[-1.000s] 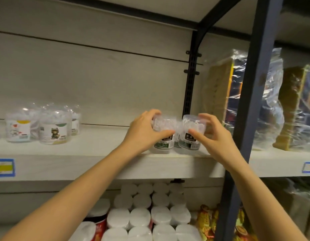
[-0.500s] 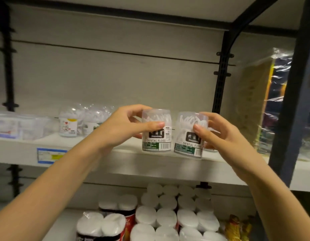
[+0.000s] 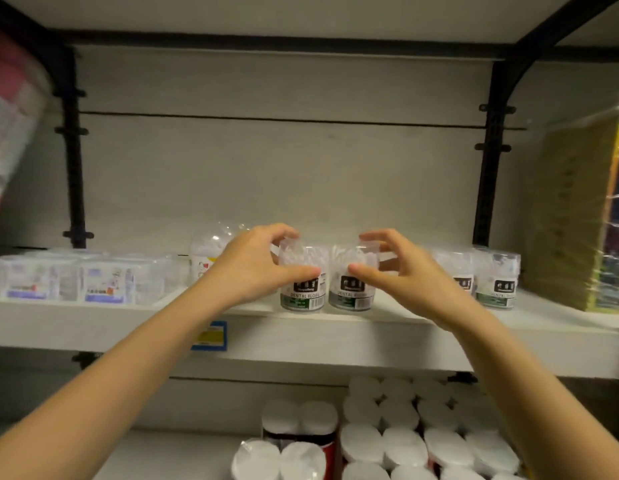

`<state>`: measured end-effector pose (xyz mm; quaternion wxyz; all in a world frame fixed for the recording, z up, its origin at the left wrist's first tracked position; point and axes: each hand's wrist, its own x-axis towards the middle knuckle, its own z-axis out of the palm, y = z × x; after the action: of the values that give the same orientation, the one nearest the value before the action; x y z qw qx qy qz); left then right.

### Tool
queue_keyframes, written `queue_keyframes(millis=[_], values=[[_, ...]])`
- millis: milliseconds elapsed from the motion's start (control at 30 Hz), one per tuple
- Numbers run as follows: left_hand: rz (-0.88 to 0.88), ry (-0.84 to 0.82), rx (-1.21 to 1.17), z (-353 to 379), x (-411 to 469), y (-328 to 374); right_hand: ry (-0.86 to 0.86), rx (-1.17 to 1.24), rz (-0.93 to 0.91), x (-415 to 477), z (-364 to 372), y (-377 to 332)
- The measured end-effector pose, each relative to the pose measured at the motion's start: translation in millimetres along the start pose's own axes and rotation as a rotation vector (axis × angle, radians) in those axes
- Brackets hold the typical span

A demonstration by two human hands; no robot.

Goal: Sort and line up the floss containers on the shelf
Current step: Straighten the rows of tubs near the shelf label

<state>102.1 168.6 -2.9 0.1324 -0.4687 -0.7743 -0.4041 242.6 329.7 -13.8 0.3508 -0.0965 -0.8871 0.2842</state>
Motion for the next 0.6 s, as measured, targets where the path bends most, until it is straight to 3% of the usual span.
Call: queue_keyframes(millis=[167,400,600], values=[[0.072,-0.003,0.051,-0.1,1.6,-14.1,-0.042,-0.018,0.040,-3.5,12.2,0.8],[0.288,-0.007,0.325,-7.8,4.5,-12.0,0.089,-0.378,-0.158,-6.1,13.7,-3.8],[0.286,0.022,0.416,-3.2,13.6,-9.5,0.103,-0.431,-0.161,2.6,12.9,-3.1]])
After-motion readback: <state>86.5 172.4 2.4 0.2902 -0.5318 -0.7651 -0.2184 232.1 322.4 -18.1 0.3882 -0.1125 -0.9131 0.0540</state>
